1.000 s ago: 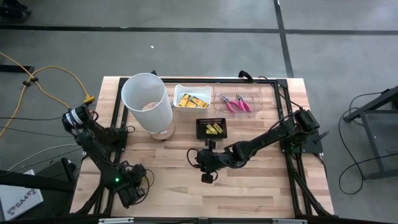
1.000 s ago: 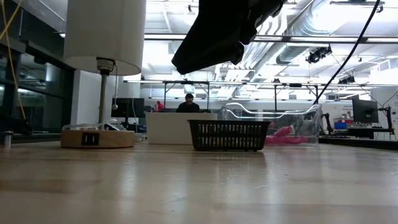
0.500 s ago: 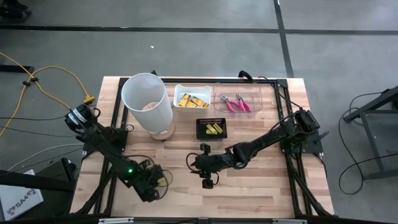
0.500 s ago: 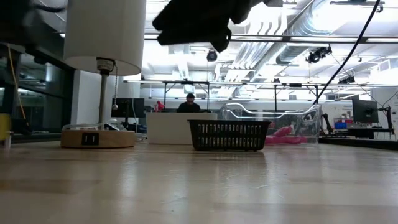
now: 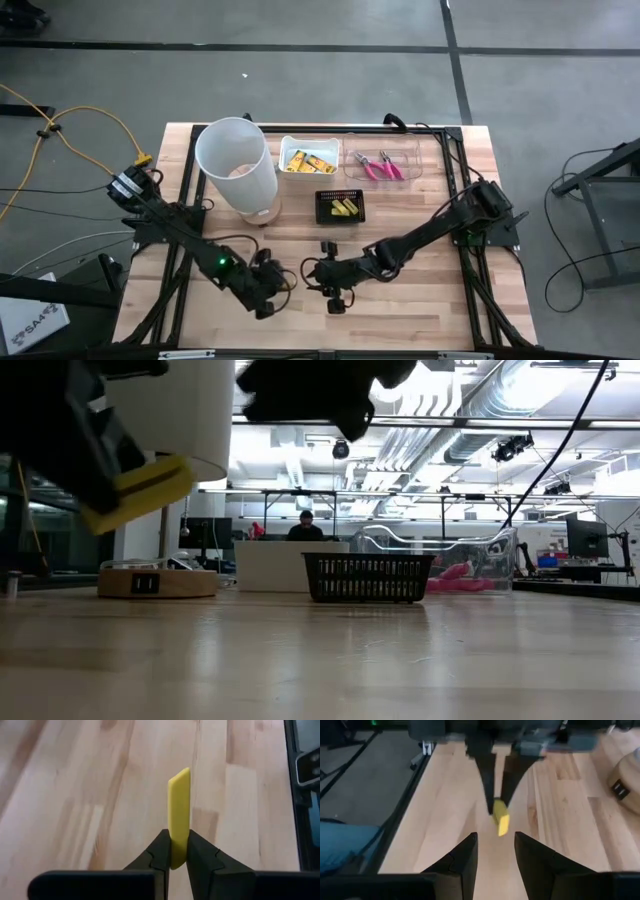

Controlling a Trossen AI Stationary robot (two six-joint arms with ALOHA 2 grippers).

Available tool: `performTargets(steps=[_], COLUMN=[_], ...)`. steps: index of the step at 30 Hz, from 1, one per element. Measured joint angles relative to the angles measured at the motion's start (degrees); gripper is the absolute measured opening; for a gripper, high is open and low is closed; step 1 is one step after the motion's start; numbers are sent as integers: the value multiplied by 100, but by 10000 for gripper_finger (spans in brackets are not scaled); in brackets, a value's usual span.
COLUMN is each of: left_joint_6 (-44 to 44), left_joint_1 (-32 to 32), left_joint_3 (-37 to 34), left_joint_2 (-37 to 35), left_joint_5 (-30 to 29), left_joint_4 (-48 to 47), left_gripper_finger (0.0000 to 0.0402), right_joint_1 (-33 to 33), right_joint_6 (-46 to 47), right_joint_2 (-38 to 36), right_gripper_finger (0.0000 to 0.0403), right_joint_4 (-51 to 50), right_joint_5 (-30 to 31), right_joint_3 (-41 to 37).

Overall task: Pick & Place School Supplies
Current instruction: Put the yellow eraser into the black bin

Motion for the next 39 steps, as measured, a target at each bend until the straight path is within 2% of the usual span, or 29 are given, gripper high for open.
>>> performTargets(steps=[13,27,31,37,39], left_joint_6=[1296,2103,2104,2103,2101], left_joint_1=[189,189,193,196,196], left_joint_3=[-2,-4,-4,-4,-4], left_joint_2=[0,0,0,0,0], left_joint_5=[-622,-772,-775,-786,-784], left_joint_4=[1051,1711,1699,1693,1694], left_gripper_finger=[34,34,34,34,34], right_joint_1=[31,4,4,4,4], right_joint_6=[-76,-147,-149,-180,-216], right_joint_2=[27,27,27,27,27], right_gripper_finger=[121,120,95,32,31], right_joint_4=[158,176,176,176,176], right_joint_5=[34,58,57,58,60], right_joint_3=[-7,-7,-7,-7,-7])
